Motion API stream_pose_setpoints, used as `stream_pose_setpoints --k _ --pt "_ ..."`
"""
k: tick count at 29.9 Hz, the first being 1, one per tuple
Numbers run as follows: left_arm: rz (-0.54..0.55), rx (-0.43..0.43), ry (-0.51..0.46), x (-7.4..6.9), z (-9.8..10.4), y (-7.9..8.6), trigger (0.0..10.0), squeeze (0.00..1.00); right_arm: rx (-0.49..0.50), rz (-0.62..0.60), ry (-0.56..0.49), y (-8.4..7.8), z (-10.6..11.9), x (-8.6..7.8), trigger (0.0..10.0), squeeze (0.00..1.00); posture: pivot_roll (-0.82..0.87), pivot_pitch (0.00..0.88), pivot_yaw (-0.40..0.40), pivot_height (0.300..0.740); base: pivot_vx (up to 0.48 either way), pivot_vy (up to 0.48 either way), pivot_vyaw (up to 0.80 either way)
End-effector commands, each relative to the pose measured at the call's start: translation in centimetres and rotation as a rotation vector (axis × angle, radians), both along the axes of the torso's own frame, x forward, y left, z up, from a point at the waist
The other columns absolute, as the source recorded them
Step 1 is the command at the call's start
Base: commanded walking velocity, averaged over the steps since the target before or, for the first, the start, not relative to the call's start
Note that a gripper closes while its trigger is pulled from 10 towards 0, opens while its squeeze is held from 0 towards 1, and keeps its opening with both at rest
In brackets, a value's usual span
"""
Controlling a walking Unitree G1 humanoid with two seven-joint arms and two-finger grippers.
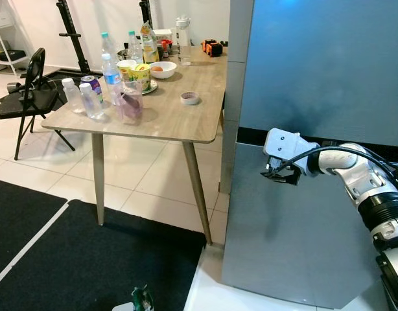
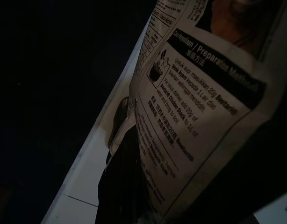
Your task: Restocking fridge
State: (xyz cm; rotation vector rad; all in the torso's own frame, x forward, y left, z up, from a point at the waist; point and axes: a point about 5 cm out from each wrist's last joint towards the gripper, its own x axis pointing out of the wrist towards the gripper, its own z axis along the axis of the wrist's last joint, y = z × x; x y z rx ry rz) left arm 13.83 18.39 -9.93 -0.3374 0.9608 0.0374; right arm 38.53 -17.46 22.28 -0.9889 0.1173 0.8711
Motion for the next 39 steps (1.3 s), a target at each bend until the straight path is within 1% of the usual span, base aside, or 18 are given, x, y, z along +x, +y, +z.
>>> stream_pose_setpoints --k 1,6,15,19,25,30,39 --pt "-0.009 -0.022 0.023 -0.6 -0.3 -0.7 10.0 0.00 -0.079 0.084 0.142 0.9 -3.2 -0.9 10.0 0.00 -0.08 0.043 -0.038 0.740 0.000 0.000 0.00" --pt "-0.007 -0.023 0.028 -0.8 -0.4 -0.7 10.0 0.00 -0.098 0.050 0.169 0.6 -3.3 -0.8 10.0 0.00 -0.08 0.044 -0.040 0.740 0.000 0.000 0.00" --pt "-0.006 -0.025 0.025 -0.8 -0.4 -0.7 10.0 0.00 -0.125 0.088 0.236 0.3 -3.7 -1.3 10.0 0.00 -0.08 0.045 -0.041 0.740 0.000 0.000 0.00" --pt "-0.006 -0.025 0.025 -0.8 -0.4 -0.7 10.0 0.00 -0.124 0.091 0.241 0.3 -3.7 -1.4 10.0 0.00 -0.08 0.045 -0.041 0.740 0.000 0.000 0.00" --pt "-0.004 -0.024 0.025 -0.8 -0.4 -0.7 10.0 0.00 -0.120 0.119 0.270 0.3 -3.8 -1.8 10.0 0.00 -0.08 0.045 -0.041 0.740 0.000 0.000 0.00" --pt "-0.005 -0.025 0.024 -0.8 -0.3 -0.8 10.0 0.00 -0.098 0.181 0.307 0.6 -3.7 -2.4 10.0 0.00 -0.08 0.042 -0.042 0.740 0.000 0.000 0.00" --pt "-0.006 -0.023 0.024 -0.8 -0.3 -0.7 10.0 0.00 -0.081 0.232 0.336 0.9 -3.6 -3.1 10.0 0.00 -0.08 0.041 -0.041 0.740 0.000 0.000 0.00"
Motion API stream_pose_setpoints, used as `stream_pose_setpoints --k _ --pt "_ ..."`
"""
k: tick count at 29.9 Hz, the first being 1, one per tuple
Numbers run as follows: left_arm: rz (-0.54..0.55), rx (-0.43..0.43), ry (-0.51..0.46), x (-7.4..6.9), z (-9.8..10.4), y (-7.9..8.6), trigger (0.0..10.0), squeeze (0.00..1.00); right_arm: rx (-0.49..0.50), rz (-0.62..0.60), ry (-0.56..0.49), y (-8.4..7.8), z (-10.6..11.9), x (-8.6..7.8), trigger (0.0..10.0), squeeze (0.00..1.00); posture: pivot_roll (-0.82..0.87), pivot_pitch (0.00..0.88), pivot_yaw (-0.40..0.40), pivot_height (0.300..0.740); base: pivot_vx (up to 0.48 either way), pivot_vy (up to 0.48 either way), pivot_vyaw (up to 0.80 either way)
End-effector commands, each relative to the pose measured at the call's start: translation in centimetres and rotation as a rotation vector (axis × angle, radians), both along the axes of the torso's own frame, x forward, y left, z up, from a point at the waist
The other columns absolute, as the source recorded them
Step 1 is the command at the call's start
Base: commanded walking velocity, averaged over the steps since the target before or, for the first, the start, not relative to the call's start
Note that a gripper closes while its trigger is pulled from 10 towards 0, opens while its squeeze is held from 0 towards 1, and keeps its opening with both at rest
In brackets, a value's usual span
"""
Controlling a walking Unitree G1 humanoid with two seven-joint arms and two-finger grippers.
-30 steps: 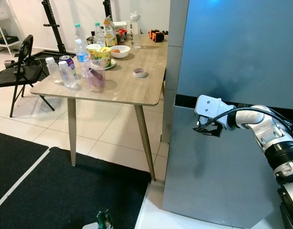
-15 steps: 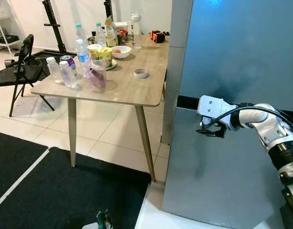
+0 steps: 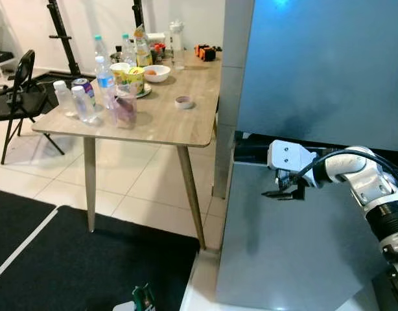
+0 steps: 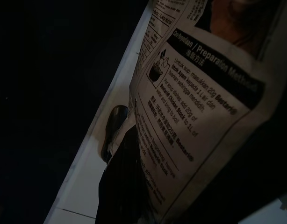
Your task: Restocking fridge
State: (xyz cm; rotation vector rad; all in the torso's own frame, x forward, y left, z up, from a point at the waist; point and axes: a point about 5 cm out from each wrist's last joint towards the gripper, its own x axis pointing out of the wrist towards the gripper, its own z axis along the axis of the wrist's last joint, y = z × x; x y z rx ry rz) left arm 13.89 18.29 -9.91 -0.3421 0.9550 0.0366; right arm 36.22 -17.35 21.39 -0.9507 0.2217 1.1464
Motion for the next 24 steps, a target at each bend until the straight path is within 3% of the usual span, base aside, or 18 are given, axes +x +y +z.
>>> stream_pose_setpoints --k 1,4,5,6,8,11,13,16,18,20,24 --pt "-0.009 -0.019 0.030 -0.8 -0.4 -0.6 10.0 0.00 -0.051 0.049 0.123 0.8 -2.7 -0.8 10.0 0.00 -0.08 0.041 -0.041 0.740 0.000 0.000 0.00" --pt "-0.009 -0.020 0.029 -0.8 -0.4 -0.6 10.0 0.00 -0.009 0.102 0.152 1.2 -2.5 -1.3 10.0 0.00 -0.08 0.041 -0.041 0.740 0.000 0.000 0.00" --pt "-0.010 -0.021 0.029 -0.8 -0.4 -0.6 10.0 0.00 0.079 0.194 0.204 1.8 -1.9 -2.4 10.0 0.00 -0.08 0.041 -0.041 0.740 0.000 0.000 0.00" --pt "-0.010 -0.021 0.029 -0.8 -0.4 -0.6 10.0 0.00 0.079 0.194 0.204 1.8 -1.9 -2.4 10.0 0.00 -0.08 0.041 -0.041 0.740 0.000 0.000 0.00" --pt "-0.010 -0.023 0.031 -0.9 -0.4 -0.7 10.0 0.00 0.279 0.331 0.275 2.7 0.3 -4.0 10.0 0.00 -0.08 0.041 -0.041 0.740 0.000 0.000 0.00" --pt "-0.010 -0.024 0.032 -0.9 -0.4 -0.7 10.0 0.00 0.341 0.384 0.300 2.9 1.1 -4.6 10.0 0.00 -0.08 0.041 -0.041 0.740 0.000 0.000 0.00" --pt "-0.012 -0.026 0.034 -0.9 -0.4 -0.8 10.0 0.00 0.453 0.483 0.344 3.1 2.5 -5.7 10.0 0.00 -0.08 0.041 -0.041 0.740 0.000 0.000 0.00" --pt "-0.011 -0.027 0.036 -1.0 -0.4 -0.8 10.0 0.00 0.541 0.549 0.373 3.2 3.5 -6.5 10.0 0.00 -0.08 0.041 -0.041 0.740 0.000 0.000 0.00" --pt "-0.011 -0.027 0.036 -1.0 -0.4 -0.8 10.0 0.00 0.541 0.549 0.373 3.2 3.5 -6.5 10.0 0.00 -0.08 0.041 -0.041 0.740 0.000 0.000 0.00" --pt "-0.011 -0.029 0.034 -1.0 -0.4 -0.8 10.0 0.00 0.643 0.608 0.404 3.4 4.3 -7.1 10.0 0.00 -0.08 0.041 -0.041 0.740 0.000 0.000 0.00" --pt "-0.011 -0.029 0.034 -1.0 -0.4 -0.8 10.0 0.00 0.681 0.637 0.432 3.5 4.4 -7.7 10.0 0.00 -0.08 0.041 -0.041 0.740 0.000 0.000 0.00"
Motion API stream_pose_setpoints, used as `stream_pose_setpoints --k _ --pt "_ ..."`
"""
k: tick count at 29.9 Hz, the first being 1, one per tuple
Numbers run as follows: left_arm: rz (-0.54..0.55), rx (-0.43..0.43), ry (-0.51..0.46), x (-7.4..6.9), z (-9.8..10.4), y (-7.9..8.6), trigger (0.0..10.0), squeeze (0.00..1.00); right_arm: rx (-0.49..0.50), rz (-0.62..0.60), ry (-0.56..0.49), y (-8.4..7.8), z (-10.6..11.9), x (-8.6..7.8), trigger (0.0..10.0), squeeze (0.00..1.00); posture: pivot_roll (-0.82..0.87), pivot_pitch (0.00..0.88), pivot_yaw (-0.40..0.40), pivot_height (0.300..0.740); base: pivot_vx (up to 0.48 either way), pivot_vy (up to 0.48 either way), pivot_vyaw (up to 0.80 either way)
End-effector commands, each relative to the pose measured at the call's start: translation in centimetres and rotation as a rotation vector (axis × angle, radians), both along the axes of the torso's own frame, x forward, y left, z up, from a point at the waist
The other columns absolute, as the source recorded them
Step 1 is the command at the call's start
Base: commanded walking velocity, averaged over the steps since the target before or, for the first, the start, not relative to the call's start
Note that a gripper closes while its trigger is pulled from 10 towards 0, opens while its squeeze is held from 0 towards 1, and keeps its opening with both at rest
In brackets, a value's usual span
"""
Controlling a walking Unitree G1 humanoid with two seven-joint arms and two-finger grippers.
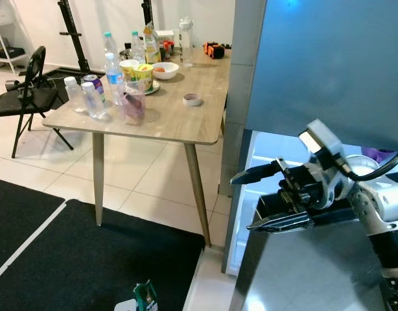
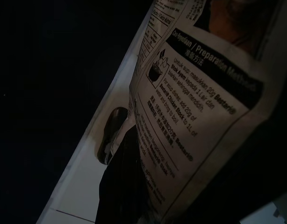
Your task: Restocking fridge
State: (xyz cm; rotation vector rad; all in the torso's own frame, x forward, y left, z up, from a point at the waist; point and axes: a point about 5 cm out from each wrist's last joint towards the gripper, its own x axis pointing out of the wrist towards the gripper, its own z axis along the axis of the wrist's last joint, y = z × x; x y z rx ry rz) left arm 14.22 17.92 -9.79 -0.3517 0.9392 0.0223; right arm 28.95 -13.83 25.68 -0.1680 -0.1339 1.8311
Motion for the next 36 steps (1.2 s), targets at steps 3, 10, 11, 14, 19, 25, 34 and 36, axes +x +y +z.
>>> stream_pose_setpoints --k 3,10,11,14,19,25,34,36 --pt "-0.006 -0.016 0.052 -1.3 -0.5 -0.4 10.0 0.00 0.016 0.028 0.024 -0.1 -0.1 -0.6 10.0 0.00 -0.08 0.041 -0.041 0.740 0.000 0.000 0.00" --pt "-0.006 -0.018 0.052 -1.3 -0.5 -0.5 10.0 0.00 0.066 -0.173 0.039 -0.9 -1.2 0.2 10.0 0.00 -0.08 0.041 -0.041 0.740 0.000 0.000 0.00" --pt "-0.005 -0.018 0.054 -1.3 -0.6 -0.5 10.0 0.00 0.140 -0.242 0.052 -1.4 -0.7 0.9 10.0 0.00 -0.09 0.043 -0.039 0.740 0.000 0.000 0.00" --pt "-0.002 -0.023 0.049 -1.2 -0.5 -0.5 10.0 0.00 0.317 -0.302 0.098 -2.7 0.4 1.3 10.0 0.00 -0.09 0.043 -0.039 0.740 0.000 0.000 0.00" --pt "0.001 -0.023 0.048 -1.2 -0.5 -0.5 10.0 0.00 0.456 -0.163 0.201 -4.1 0.8 -0.7 10.0 0.00 -0.09 0.043 -0.039 0.740 0.000 0.000 0.00" --pt "-0.003 -0.023 0.054 -1.3 -0.5 -0.4 10.0 0.00 0.464 0.093 0.299 -3.6 -0.4 -4.4 10.0 0.00 -0.09 0.044 -0.031 0.740 0.000 0.000 0.00" --pt "-0.008 -0.020 0.055 -1.3 -0.5 -0.3 10.0 0.00 0.252 0.314 0.467 -1.2 -3.2 -8.2 10.0 0.00 -0.09 0.045 -0.028 0.740 0.000 0.000 0.00" --pt "-0.010 -0.020 0.055 -1.2 -0.5 -0.3 10.0 0.00 0.205 0.323 0.505 -1.0 -4.0 -8.6 10.0 0.00 -0.09 0.044 -0.028 0.740 0.000 0.000 0.00"
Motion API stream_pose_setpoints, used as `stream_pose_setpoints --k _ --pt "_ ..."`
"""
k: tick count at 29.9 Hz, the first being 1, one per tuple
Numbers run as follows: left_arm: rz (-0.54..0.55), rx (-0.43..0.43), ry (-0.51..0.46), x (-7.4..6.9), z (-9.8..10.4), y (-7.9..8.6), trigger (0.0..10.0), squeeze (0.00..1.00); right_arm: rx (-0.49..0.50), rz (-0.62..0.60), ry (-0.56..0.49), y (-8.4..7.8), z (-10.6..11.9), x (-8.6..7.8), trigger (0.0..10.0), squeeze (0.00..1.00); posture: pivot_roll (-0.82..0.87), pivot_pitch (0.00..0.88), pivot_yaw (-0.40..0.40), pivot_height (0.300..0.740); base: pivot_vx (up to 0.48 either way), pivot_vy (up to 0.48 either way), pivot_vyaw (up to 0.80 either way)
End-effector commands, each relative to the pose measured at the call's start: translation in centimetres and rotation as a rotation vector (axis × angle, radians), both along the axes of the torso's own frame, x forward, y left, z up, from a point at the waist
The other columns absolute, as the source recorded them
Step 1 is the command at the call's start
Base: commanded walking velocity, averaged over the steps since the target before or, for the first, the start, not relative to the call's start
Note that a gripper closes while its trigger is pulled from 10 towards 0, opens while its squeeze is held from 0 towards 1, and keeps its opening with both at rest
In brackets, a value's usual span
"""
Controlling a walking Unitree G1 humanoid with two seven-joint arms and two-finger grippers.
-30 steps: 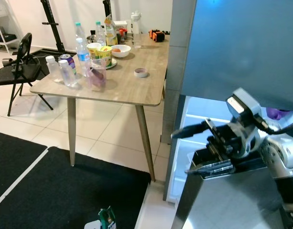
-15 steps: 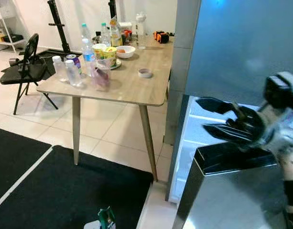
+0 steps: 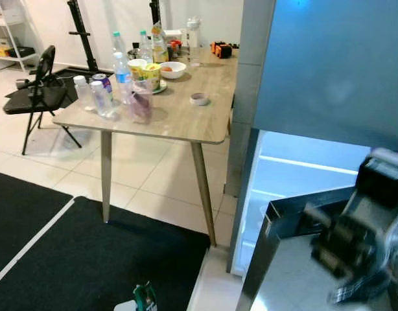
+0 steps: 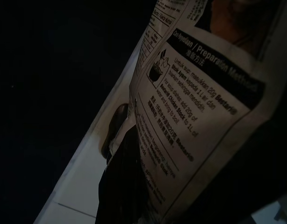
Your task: Restocking fridge
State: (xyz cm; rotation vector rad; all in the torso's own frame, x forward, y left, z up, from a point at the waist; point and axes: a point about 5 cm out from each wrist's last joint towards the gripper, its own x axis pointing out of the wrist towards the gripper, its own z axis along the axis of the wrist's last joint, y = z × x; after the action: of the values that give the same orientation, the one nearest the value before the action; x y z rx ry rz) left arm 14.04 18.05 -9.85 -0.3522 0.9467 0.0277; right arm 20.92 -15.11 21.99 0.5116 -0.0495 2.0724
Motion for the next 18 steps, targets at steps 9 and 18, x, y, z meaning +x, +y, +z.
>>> stream_pose_setpoints --k 9,18 --pt "-0.013 -0.019 0.053 -1.2 -0.5 -0.3 10.0 0.00 -0.518 -0.085 0.230 -3.1 -9.6 -2.4 10.0 0.00 -0.10 0.044 -0.031 0.740 0.000 0.000 0.00" --pt "-0.011 -0.009 0.056 -1.2 -0.5 -0.1 10.0 0.00 -0.854 -0.369 0.446 -8.0 -18.7 -3.2 10.0 0.00 -0.09 0.037 -0.033 0.740 0.000 0.000 0.00"
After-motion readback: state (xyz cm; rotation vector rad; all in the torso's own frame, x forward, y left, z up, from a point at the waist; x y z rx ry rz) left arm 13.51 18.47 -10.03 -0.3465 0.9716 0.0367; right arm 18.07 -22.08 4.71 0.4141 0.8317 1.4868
